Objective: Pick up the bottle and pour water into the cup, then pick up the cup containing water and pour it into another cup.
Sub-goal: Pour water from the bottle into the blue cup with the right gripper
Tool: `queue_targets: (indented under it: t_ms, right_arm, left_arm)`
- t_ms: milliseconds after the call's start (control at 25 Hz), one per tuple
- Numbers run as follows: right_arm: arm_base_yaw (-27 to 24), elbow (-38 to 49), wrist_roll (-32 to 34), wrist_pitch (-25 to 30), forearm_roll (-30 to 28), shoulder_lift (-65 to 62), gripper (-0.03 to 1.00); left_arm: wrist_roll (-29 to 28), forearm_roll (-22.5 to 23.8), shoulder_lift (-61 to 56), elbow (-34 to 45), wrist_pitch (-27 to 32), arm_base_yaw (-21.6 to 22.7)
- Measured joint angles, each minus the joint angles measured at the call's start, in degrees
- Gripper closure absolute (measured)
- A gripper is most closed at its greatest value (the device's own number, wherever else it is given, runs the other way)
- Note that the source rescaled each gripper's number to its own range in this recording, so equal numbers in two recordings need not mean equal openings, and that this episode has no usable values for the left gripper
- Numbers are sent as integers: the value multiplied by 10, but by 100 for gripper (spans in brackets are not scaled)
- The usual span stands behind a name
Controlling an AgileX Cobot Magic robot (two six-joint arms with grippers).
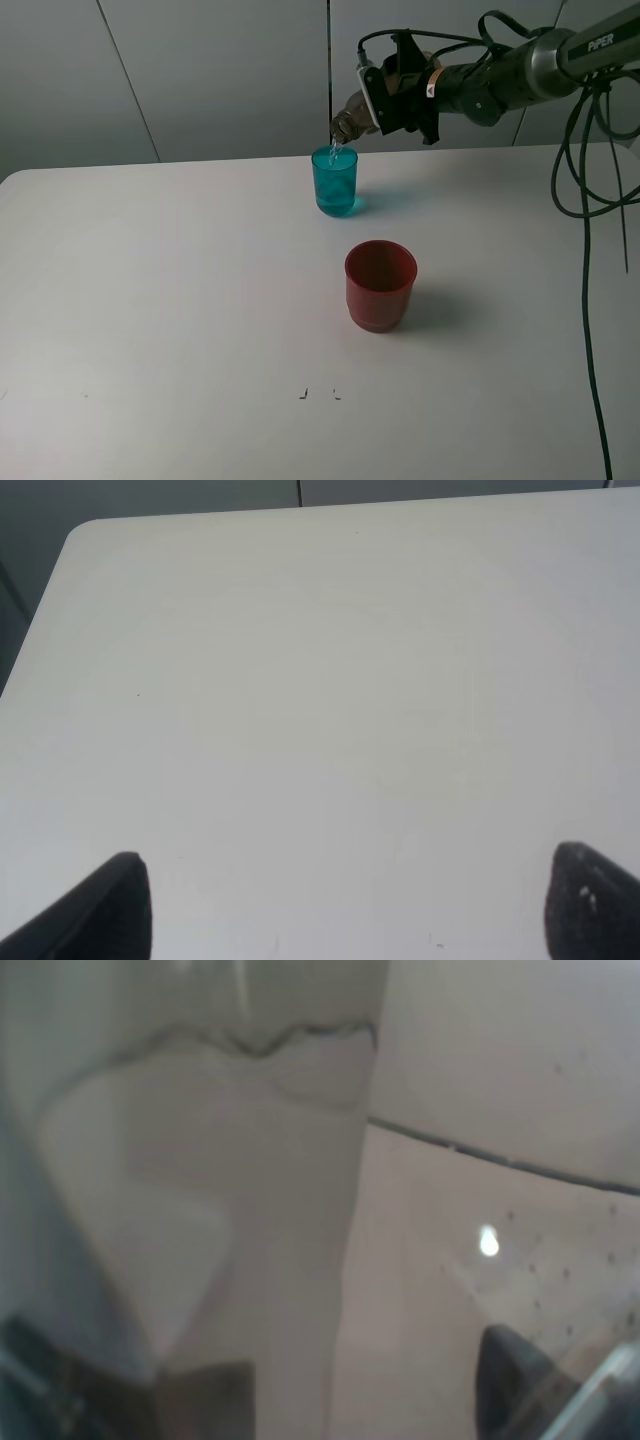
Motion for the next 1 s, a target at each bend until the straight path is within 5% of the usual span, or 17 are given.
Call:
queue_targets:
  t_ms: [1000]
  right_arm:
    - [0,-1,-13,-23,0,0,97]
  left_arm:
    - [0,0,0,0,0,0]
